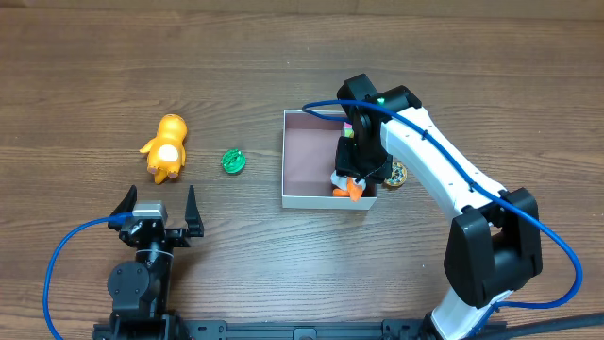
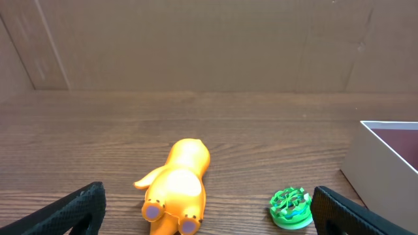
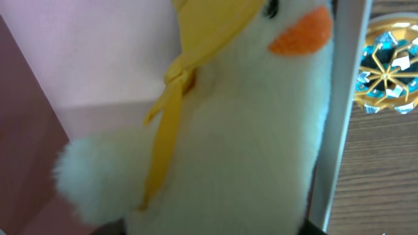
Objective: Pack container
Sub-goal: 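Open the right gripper to release the duck inside the box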
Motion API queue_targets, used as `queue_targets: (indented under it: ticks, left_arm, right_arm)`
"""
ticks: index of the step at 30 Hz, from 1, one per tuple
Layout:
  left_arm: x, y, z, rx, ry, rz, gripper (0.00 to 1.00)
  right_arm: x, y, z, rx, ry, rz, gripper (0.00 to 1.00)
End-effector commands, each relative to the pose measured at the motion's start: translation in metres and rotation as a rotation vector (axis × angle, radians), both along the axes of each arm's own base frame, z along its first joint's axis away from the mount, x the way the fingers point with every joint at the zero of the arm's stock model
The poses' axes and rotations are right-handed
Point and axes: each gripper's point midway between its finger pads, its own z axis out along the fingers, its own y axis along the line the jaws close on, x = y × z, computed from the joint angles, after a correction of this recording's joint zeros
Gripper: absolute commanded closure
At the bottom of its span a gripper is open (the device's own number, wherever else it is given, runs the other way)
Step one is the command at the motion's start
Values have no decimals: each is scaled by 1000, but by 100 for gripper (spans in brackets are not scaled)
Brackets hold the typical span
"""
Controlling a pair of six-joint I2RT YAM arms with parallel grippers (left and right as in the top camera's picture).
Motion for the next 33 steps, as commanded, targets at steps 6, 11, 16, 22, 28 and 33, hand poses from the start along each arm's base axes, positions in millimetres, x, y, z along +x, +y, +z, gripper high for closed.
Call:
queue_targets:
  ticks: [6, 11, 16, 22, 28, 33]
  left_arm:
    - [0, 2, 0, 23, -2, 10, 0]
    - [0, 2, 0, 23, -2, 10, 0]
    - [0, 2, 0, 23, -2, 10, 0]
    - [0, 2, 0, 23, -2, 10, 0]
    - [0, 2, 0, 23, -2, 10, 0]
    - [0, 2, 0, 23, -2, 10, 0]
  right_arm:
    - [4, -3, 1, -22, -28, 3, 52]
    - [9, -2, 1, -20, -50, 2, 76]
    - [9, -2, 1, -20, -50, 2, 78]
    - [3, -9, 1, -54, -30, 3, 78]
    - [3, -10, 1, -62, -30, 3, 75]
    - [3, -10, 1, -62, -30, 4, 66]
